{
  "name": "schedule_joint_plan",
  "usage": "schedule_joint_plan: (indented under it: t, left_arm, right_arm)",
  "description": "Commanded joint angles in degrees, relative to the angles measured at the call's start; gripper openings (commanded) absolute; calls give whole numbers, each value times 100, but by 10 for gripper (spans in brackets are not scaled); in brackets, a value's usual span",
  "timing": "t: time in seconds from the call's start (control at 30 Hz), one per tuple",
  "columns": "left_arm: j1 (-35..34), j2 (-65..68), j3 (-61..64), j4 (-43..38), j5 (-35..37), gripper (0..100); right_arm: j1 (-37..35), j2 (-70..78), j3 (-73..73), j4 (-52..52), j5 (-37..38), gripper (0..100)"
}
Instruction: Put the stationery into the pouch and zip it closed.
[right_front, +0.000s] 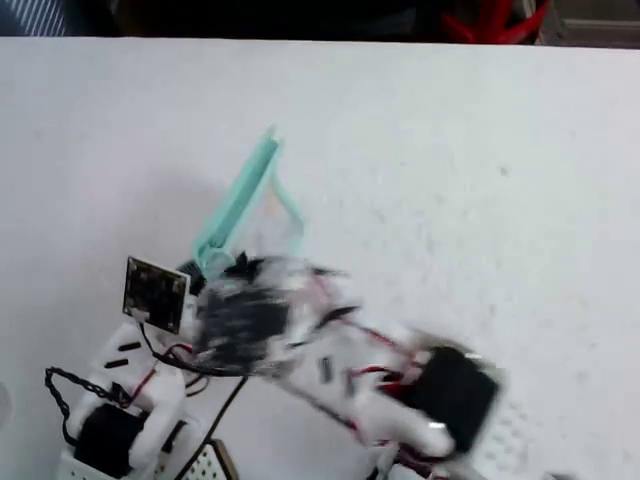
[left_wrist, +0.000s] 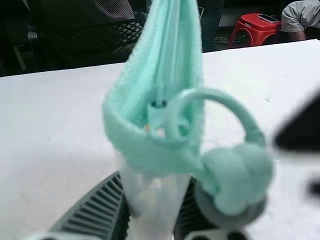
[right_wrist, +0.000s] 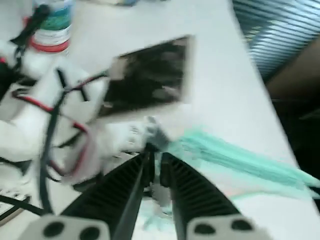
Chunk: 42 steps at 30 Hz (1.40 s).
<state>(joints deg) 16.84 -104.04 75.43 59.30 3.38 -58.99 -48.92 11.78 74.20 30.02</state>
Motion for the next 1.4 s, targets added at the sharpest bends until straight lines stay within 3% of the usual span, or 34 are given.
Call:
schedule_joint_plan:
  t: [0.0,0.1,0.2,0.27,0.37,0.5,0.9,1.2,1.37]
  left_arm:
    - [-22,-48,-88,-123,-26,20]
    - [-22,-48,-88,-123,-26,20]
    - [-22,-48,-88,-123,-26,20]
    - [-22,-48,-88,-123,-26,20]
    - [-22,-48,-88,-123,-26,20]
    - [-22,-48,26,-167,-26,20]
    - [-22,-48,26,-167,-35,20]
    - [-75,-48,202,-589,-9,20]
    - [-48,-48,431,-932,-26,20]
  right_arm:
    - [224,-541,-431,198,413,185]
    - [268,-787,-484,66,651,194]
    - [426,-549,-273,-690,264,0]
    - [585,-259,-70,-1156,-79,66]
    - [620,347,-9,-1437,-255,11]
    - [620,1042,-18,-1437,-281,18]
    - [-119,840,-35,-479,-255,19]
    - [1499,-136,-510,-462,-308,25]
    - [2721,-769,0,-365,-914,25]
